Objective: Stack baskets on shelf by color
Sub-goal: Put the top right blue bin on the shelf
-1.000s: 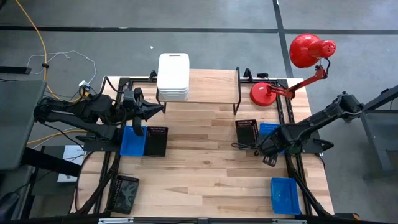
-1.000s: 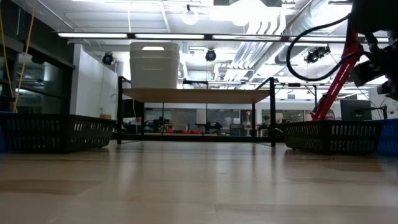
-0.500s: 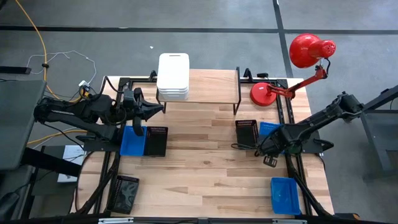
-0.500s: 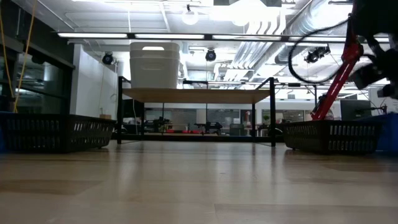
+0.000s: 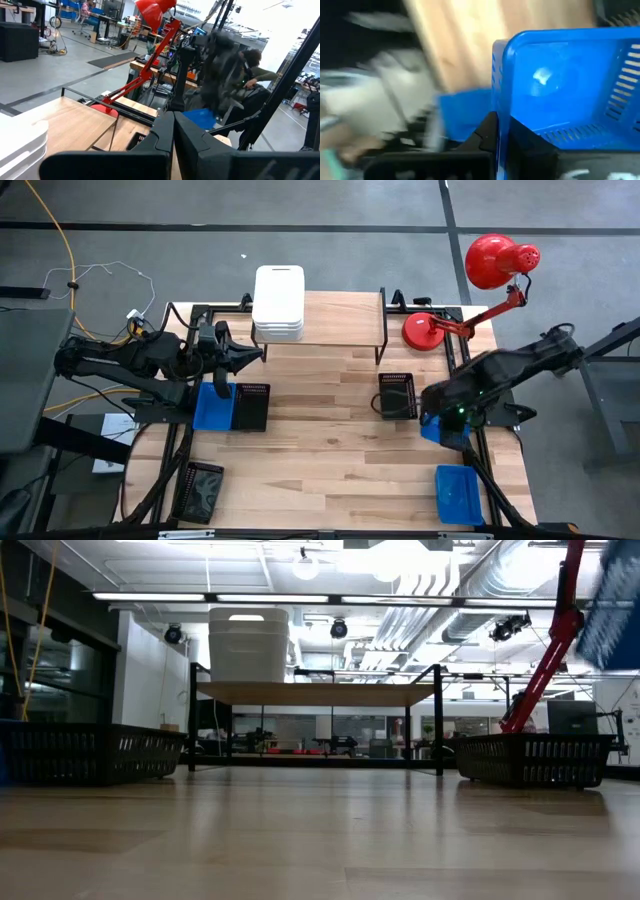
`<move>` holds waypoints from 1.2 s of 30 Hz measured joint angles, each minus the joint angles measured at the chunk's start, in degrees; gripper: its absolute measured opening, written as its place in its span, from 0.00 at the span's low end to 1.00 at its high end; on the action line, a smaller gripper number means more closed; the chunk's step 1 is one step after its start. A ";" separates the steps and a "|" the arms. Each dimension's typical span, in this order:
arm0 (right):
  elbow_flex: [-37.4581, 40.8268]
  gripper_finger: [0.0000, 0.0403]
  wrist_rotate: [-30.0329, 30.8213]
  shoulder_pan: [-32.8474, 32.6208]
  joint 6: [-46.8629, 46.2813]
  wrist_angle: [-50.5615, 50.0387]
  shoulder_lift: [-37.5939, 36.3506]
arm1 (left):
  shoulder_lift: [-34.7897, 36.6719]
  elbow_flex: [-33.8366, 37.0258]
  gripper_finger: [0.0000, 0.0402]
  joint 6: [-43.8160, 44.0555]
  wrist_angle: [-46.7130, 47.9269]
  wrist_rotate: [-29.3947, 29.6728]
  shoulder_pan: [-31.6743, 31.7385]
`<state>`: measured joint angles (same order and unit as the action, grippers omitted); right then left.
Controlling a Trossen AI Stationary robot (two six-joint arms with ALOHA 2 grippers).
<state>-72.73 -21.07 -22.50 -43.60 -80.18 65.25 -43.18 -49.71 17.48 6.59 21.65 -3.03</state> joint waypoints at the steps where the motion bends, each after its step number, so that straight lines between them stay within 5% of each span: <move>1: -3.33 0.00 0.05 0.00 -0.48 1.01 0.80 | 0.00 0.00 0.00 -0.15 0.00 0.00 0.00; 5: -15.87 0.00 5.60 0.80 3.92 5.82 6.96 | 0.00 0.00 0.00 -0.52 -0.04 0.00 0.00; 17: -41.35 0.00 34.84 14.97 39.21 8.05 34.64 | 0.00 0.00 0.00 -0.53 -0.46 -0.01 -0.04; 27: -43.61 0.00 37.23 29.22 49.82 7.93 47.18 | 0.00 0.00 0.00 -1.65 -1.41 0.03 -0.04; 36: -43.61 0.00 37.04 33.12 54.56 10.90 50.62 | 0.02 0.00 0.00 -4.64 -6.20 1.72 -0.01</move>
<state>-116.33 15.97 10.62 10.96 -69.28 115.87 -43.16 -49.71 12.85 0.39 23.37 -3.04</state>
